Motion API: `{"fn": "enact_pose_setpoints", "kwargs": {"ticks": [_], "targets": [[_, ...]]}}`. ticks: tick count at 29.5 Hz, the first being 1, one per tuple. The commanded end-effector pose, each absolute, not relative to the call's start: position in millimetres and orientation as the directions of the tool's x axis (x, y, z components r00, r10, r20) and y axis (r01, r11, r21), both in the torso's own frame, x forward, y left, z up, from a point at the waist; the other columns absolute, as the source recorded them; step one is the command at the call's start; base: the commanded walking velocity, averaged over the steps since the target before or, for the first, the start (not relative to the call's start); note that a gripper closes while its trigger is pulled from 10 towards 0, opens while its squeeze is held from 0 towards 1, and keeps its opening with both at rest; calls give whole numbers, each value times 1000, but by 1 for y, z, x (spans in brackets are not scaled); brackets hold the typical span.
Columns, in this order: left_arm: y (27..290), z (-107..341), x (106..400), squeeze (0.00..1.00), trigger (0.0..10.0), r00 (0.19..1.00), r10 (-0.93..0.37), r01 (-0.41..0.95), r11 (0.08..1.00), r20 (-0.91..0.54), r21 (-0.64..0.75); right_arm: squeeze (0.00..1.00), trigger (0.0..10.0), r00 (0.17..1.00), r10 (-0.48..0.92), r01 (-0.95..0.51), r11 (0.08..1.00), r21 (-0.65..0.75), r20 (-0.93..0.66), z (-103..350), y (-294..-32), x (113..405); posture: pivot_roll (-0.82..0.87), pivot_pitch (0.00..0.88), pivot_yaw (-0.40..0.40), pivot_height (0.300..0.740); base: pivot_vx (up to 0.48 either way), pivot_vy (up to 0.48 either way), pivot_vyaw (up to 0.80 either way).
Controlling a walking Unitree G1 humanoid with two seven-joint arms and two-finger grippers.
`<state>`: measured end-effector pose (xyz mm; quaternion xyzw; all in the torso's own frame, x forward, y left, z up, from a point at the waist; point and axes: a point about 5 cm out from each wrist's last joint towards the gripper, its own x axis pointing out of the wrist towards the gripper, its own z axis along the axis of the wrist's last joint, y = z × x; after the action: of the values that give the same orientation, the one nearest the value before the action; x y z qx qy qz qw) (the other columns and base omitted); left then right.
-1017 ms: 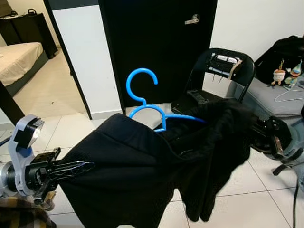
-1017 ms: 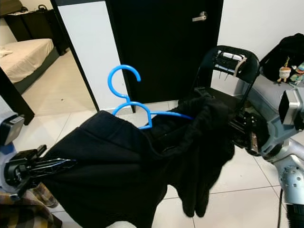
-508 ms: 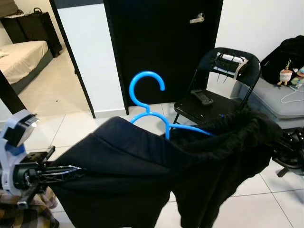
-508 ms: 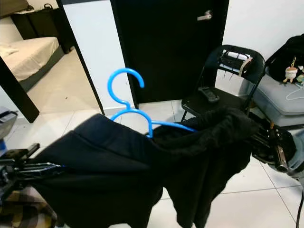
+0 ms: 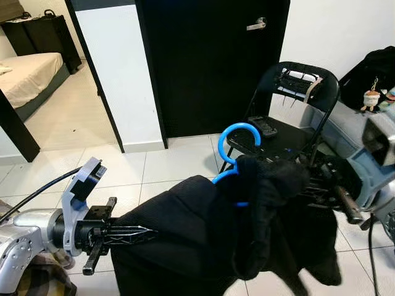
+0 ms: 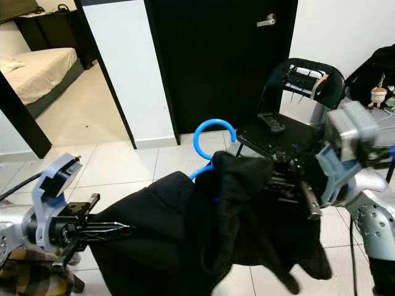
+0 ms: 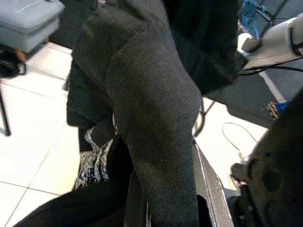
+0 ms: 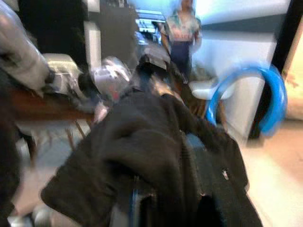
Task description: Hang hanger
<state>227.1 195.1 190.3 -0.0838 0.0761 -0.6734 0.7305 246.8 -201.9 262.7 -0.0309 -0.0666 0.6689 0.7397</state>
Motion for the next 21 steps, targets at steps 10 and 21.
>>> {"fn": "enact_pose_setpoints", "kwargs": {"ticks": [10, 21], "targets": [[205, 192, 236, 0, 10000, 300, -947, 948, 282, 112, -148, 1000, 10000, 520, 820, -852, 478, -214, -240, 241, -272, 261, -43, 0, 22, 740, 0, 0, 0], [172, 166, 232, 0, 10000, 376, -912, 920, 346, 164, -186, 1000, 10000, 658, 722, -749, 602, -277, -211, 255, -311, 261, -54, 0, -15, 740, 0, 0, 0]]}}
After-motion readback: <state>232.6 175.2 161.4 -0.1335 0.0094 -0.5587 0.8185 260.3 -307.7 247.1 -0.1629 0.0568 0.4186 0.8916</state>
